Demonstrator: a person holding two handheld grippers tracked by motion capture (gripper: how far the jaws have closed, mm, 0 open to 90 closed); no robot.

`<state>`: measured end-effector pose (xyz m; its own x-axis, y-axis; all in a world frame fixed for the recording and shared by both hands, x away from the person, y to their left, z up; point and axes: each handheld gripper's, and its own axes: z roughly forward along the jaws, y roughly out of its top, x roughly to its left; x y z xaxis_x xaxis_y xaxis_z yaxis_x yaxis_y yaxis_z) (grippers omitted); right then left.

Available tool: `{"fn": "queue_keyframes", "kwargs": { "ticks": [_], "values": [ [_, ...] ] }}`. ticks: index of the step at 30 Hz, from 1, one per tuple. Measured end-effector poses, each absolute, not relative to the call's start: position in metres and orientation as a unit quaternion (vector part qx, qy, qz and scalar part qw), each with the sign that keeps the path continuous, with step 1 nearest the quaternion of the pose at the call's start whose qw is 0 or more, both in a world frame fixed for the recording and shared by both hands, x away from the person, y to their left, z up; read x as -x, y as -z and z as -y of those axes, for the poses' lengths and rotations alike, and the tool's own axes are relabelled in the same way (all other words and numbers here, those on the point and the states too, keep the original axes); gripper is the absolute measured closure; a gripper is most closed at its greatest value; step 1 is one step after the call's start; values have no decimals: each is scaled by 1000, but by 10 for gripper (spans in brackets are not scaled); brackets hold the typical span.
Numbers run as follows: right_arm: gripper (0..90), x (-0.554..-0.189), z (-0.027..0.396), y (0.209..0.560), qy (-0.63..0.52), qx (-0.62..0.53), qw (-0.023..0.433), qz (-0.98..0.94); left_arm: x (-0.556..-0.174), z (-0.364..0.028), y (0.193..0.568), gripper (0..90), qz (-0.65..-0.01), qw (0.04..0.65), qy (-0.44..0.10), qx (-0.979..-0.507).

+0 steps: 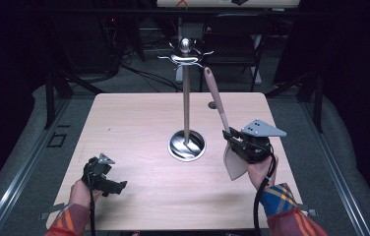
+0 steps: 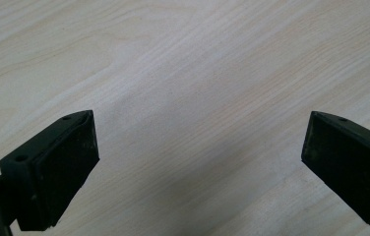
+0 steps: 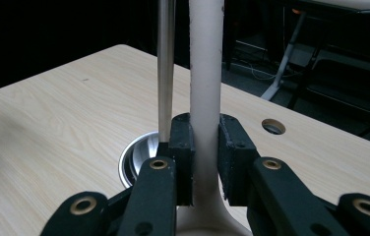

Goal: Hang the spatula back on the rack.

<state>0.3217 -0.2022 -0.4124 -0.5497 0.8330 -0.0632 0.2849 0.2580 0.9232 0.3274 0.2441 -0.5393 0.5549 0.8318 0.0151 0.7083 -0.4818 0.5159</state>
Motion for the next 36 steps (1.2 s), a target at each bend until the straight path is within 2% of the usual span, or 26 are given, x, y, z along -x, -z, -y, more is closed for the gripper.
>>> {"fn": "queue_keyframes", "kwargs": {
  "ticks": [19, 36],
  "values": [
    [782, -316, 200, 402, -498, -369, 297, -727, -327, -244, 539, 5, -452, 232, -131, -851],
    [782, -321, 190, 401, -490, -368, 283, -738, -327, -245, 540, 5, -452, 231, -131, -851]
  ]
}}
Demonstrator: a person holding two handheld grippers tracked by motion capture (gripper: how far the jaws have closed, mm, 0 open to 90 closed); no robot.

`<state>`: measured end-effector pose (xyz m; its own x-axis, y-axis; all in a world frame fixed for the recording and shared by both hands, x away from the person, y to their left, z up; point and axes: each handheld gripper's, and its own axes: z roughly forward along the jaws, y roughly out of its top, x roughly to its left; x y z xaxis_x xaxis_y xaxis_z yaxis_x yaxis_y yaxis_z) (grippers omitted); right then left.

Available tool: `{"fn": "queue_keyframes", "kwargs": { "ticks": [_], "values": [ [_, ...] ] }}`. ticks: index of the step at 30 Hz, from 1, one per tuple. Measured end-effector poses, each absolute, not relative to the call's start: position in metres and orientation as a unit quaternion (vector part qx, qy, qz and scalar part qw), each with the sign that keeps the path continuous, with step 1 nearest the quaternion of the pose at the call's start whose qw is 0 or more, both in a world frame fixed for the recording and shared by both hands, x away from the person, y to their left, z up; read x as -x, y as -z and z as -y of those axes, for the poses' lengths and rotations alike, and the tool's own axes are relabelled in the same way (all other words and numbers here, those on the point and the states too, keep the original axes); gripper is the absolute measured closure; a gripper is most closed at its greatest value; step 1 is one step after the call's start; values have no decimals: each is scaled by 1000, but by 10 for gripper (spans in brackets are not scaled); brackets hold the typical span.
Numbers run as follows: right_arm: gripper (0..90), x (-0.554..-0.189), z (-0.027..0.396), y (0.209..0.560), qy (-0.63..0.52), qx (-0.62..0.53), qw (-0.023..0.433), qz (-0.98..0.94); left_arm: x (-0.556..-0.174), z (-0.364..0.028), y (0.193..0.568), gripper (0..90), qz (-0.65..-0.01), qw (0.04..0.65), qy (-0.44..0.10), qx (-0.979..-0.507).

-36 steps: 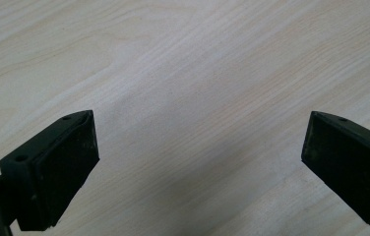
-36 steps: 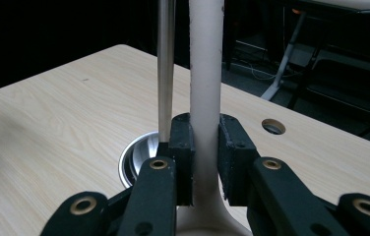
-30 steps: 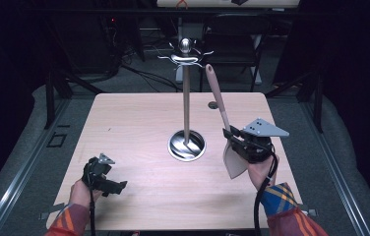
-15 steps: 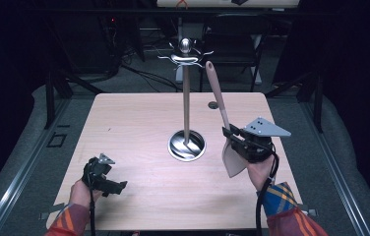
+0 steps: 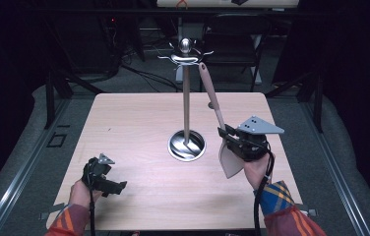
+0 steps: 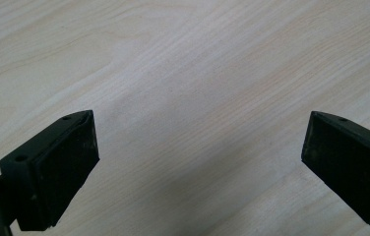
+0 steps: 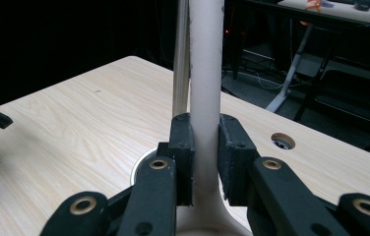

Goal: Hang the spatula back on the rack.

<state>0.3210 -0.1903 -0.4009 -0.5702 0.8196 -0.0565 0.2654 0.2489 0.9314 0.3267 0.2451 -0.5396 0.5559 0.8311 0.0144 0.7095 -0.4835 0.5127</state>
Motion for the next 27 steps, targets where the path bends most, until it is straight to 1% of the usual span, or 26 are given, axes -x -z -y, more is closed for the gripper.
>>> {"fn": "queue_keyframes", "kwargs": {
  "ticks": [11, 27],
  "values": [
    [780, -328, 185, 403, -482, -369, 279, -744, -324, -248, 540, 5, -458, 231, -134, -848],
    [767, -347, 166, 412, -468, -367, 275, -755, -315, -255, 539, 5, -467, 231, -144, -841]
  ]
}}
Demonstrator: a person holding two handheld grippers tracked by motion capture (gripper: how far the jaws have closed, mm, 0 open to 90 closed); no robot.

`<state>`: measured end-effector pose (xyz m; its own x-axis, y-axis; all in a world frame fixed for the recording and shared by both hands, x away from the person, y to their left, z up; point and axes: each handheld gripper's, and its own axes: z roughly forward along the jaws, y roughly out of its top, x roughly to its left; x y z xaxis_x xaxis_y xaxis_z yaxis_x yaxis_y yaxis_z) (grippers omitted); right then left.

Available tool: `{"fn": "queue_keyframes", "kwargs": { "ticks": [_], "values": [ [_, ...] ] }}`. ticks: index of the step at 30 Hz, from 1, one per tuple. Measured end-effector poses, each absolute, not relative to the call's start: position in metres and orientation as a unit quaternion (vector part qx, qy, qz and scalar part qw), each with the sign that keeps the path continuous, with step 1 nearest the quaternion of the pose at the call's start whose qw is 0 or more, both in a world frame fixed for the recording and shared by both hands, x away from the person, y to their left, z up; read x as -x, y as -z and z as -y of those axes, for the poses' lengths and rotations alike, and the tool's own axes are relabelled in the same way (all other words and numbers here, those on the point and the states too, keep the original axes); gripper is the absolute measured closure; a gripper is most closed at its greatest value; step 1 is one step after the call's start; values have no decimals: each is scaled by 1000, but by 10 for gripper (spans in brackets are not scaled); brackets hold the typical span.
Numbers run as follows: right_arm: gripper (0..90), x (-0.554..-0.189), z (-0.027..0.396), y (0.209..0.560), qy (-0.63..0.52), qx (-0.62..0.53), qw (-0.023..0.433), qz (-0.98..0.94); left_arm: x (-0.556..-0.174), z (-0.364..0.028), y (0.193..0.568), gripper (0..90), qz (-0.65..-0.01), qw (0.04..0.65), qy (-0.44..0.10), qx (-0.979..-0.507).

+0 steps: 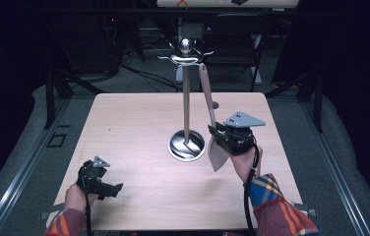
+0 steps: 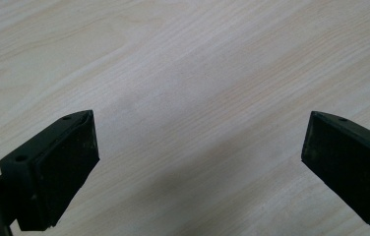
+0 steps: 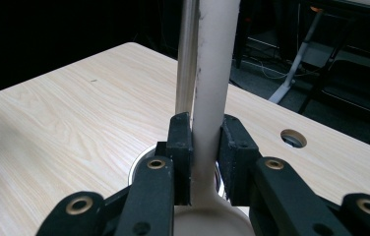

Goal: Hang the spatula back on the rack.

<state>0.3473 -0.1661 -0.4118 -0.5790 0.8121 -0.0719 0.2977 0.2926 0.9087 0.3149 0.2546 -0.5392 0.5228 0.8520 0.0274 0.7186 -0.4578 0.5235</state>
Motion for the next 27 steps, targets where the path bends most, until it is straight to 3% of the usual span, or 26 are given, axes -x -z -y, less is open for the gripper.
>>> {"fn": "queue_keyframes", "kwargs": {
  "ticks": [27],
  "values": [
    [761, -373, 147, 416, -456, -363, 258, -771, -309, -258, 538, 6, -470, 230, -148, -839]
  ]
}}
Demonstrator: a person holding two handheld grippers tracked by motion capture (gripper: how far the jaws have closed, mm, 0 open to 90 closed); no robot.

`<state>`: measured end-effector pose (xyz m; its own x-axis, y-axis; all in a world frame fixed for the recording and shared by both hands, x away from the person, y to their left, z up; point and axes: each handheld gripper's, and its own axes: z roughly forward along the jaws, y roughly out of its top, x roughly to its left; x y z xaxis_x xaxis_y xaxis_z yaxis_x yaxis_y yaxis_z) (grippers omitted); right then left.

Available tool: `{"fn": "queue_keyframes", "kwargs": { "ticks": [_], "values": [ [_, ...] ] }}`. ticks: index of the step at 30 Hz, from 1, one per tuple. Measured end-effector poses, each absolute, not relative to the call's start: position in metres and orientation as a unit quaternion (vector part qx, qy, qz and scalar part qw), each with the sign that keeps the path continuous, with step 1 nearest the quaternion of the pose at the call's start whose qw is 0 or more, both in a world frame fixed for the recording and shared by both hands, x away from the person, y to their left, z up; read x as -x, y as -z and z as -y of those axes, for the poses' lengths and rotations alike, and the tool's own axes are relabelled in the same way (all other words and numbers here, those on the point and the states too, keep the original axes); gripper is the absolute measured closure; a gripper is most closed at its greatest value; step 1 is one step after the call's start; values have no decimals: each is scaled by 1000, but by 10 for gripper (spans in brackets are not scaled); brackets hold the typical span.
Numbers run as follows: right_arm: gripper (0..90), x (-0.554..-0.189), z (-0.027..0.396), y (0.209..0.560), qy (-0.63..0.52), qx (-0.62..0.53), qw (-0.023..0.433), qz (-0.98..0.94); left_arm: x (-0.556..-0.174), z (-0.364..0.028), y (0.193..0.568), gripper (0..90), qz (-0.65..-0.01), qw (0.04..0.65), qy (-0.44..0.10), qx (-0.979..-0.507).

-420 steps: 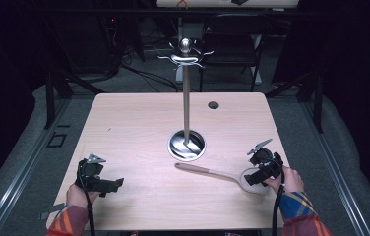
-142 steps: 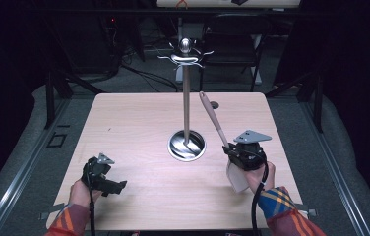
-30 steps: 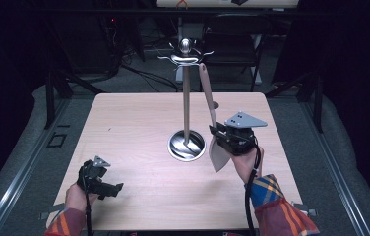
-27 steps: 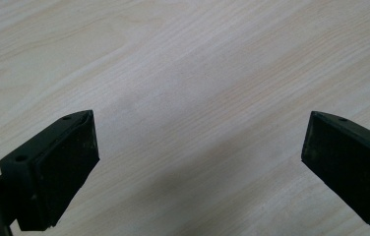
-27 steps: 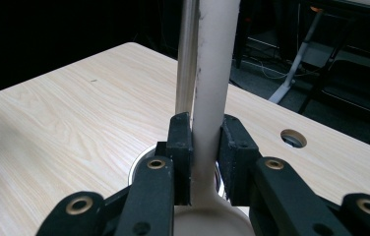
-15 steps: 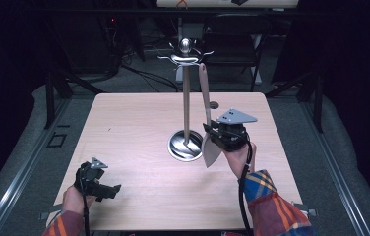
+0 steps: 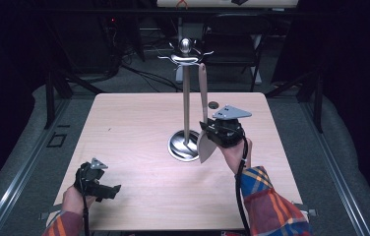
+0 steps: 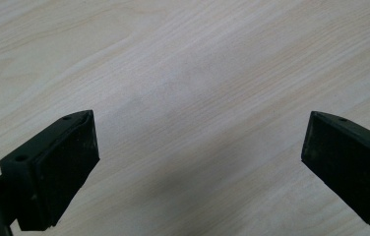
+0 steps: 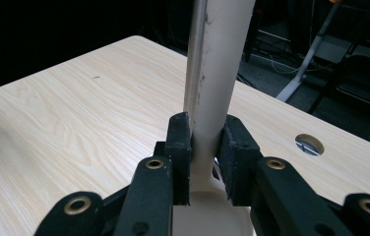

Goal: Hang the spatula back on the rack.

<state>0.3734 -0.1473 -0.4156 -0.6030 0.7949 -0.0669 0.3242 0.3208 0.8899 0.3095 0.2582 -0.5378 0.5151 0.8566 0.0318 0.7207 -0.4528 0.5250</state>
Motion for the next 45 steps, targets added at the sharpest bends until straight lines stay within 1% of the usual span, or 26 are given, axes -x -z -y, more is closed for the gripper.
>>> {"fn": "queue_keyframes", "kwargs": {
  "ticks": [14, 21, 33, 37, 40, 41, 42, 43, 44, 45],
  "values": [
    [760, -388, 136, 415, -454, -363, 239, -778, -310, -258, 538, 6, -465, 227, -146, -843],
    [762, -392, 135, 416, -449, -365, 245, -778, -310, -257, 538, 6, -463, 226, -147, -845],
    [757, -394, 136, 416, -454, -367, 241, -775, -310, -255, 538, 6, -457, 227, -149, -847],
    [735, -393, 136, 416, -447, -364, 242, -781, -310, -255, 538, 6, -456, 226, -148, -848],
    [687, -391, 137, 414, -444, -366, 242, -781, -311, -255, 537, 6, -455, 225, -148, -849],
    [687, -391, 137, 414, -444, -366, 242, -781, -311, -255, 537, 6, -455, 225, -148, -849],
    [654, -390, 139, 413, -445, -366, 238, -782, -311, -254, 537, 6, -454, 226, -148, -849],
    [654, -390, 139, 413, -445, -366, 238, -782, -311, -254, 537, 6, -454, 226, -148, -849],
    [620, -388, 141, 411, -441, -369, 235, -784, -311, -254, 537, 6, -453, 226, -148, -849],
    [620, -388, 141, 411, -441, -369, 235, -784, -311, -254, 537, 6, -453, 226, -148, -849]
  ]
}}
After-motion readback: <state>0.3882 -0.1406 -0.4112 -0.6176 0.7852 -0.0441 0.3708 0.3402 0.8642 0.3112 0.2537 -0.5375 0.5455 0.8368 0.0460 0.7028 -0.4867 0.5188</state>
